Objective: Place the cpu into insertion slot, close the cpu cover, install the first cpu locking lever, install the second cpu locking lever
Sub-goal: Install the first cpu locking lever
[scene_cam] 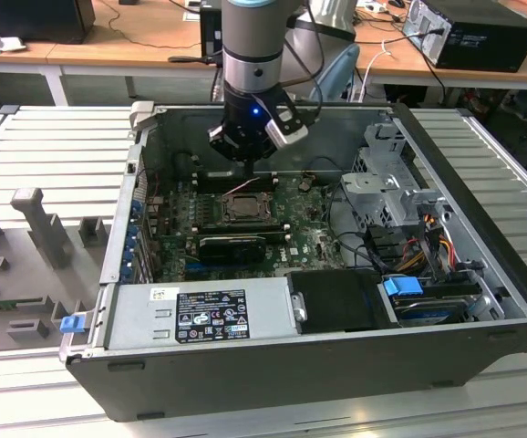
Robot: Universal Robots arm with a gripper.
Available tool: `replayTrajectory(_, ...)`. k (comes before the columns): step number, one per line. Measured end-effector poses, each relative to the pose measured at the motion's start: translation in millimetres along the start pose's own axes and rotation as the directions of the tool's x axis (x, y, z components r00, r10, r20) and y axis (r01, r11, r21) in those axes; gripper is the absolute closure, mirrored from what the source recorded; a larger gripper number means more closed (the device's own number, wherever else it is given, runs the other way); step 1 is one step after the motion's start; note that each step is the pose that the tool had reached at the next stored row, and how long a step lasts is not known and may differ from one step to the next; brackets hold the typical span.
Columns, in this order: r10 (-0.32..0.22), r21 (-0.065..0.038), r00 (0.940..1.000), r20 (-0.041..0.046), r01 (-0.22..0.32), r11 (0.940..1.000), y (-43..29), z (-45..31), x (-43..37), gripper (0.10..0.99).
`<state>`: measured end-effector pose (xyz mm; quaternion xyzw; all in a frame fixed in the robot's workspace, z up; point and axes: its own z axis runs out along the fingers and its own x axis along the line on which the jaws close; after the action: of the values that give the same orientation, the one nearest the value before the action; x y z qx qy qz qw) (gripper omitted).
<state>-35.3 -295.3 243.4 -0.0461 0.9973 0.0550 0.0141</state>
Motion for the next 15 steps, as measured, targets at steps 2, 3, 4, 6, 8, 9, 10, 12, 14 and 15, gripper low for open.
replayTrajectory(2, 0.000, 0.000, 1.0000, 0.0009, 0.000, 1.0000, 0.3, -0.1, 3.1, 0.980)
replayTrajectory(3, 0.000, 0.000, 1.0000, 0.0011, 0.000, 1.0000, 0.4, -0.1, 4.8, 0.980)
replayTrajectory(4, 0.000, 0.000, 1.0000, 0.0012, 0.000, 1.0000, 0.7, -0.2, 7.6, 0.980)
replayTrajectory(6, 0.000, 0.000, 1.0000, 0.0012, 0.000, 1.0000, 0.8, -0.2, 8.8, 0.980)
replayTrajectory(8, 0.000, 0.000, 1.0000, 0.0012, 0.000, 1.0000, 0.8, -0.2, 8.9, 0.980)
replayTrajectory(9, 0.000, 0.000, 1.0000, 0.0011, 0.000, 1.0000, 0.8, -0.2, 8.9, 0.980)
replayTrajectory(10, 0.000, 0.000, 1.0000, 0.0012, 0.000, 1.0000, 0.8, -0.2, 9.0, 0.980)
replayTrajectory(12, 0.000, 0.000, 1.0000, 0.0012, 0.000, 1.0000, 0.8, -0.2, 9.0, 0.980)
replayTrajectory(14, 0.000, -0.005, 1.0000, 0.0015, 0.000, 1.0000, 0.7, 0.2, 9.4, 0.980)
replayTrajectory(15, 0.000, -0.009, 1.0000, 0.0021, 0.000, 1.0000, 0.7, 1.4, 9.5, 0.980)
